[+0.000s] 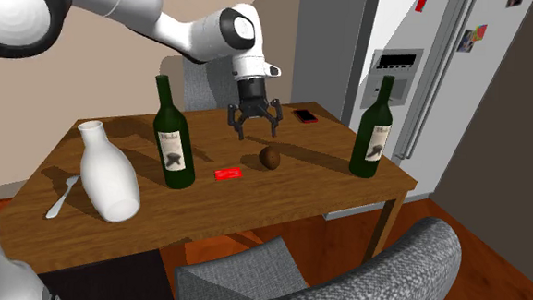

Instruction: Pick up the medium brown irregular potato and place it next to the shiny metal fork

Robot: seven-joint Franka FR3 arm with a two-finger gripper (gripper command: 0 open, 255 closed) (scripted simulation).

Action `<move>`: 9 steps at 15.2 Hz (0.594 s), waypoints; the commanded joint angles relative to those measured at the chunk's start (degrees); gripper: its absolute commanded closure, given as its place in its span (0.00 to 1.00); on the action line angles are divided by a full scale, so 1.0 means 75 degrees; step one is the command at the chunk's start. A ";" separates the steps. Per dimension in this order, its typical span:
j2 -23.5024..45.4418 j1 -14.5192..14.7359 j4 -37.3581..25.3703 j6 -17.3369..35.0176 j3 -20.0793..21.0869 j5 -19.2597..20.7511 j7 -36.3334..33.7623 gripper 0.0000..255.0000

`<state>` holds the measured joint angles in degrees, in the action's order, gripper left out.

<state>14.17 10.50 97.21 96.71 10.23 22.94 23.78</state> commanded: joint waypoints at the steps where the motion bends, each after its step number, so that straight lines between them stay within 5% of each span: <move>1: 0.0665 0.0177 -0.0664 -0.0146 0.0054 0.0365 0.0190 0.00; 9: 0.3131 0.1106 -0.3002 -0.0558 0.0088 0.1665 0.0995 0.00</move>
<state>35.13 17.83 77.17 92.92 10.95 34.14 30.29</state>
